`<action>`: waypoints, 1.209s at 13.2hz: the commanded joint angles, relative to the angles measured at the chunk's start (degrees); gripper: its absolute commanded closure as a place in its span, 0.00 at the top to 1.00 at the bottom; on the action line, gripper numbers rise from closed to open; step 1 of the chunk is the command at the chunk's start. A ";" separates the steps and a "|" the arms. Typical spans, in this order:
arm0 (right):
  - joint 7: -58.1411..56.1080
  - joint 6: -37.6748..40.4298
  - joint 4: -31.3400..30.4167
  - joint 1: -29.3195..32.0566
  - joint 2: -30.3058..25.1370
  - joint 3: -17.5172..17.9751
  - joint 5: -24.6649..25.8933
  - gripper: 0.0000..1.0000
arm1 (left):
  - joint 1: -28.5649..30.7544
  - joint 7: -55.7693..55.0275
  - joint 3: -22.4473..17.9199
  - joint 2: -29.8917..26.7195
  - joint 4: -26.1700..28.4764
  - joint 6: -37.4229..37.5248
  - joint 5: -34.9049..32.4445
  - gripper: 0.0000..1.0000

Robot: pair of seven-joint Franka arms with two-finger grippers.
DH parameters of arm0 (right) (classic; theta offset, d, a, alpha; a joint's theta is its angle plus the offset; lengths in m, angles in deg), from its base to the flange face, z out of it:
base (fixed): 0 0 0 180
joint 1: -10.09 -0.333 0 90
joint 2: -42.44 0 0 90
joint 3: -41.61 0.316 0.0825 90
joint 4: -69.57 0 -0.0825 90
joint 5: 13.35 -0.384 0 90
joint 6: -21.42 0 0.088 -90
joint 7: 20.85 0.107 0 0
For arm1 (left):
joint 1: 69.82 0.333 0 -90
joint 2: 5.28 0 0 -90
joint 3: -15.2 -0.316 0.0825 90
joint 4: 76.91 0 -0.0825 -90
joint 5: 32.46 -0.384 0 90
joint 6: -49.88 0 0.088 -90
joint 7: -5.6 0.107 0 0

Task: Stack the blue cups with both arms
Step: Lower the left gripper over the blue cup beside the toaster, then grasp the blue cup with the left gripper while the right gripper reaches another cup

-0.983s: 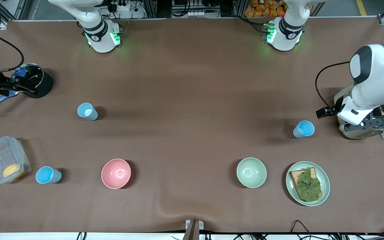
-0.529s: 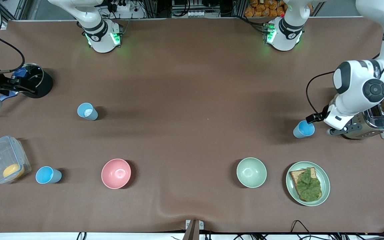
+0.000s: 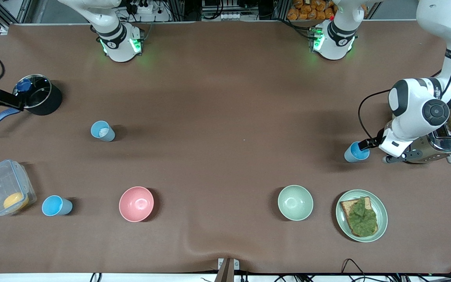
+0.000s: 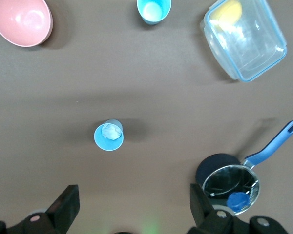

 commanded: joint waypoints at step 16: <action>-2.09 -9.75 -3.86 -3.14 14.70 1.04 -1.06 1.00 | 0.16 -0.05 0.63 2.62 -1.86 -0.82 -0.03 0.65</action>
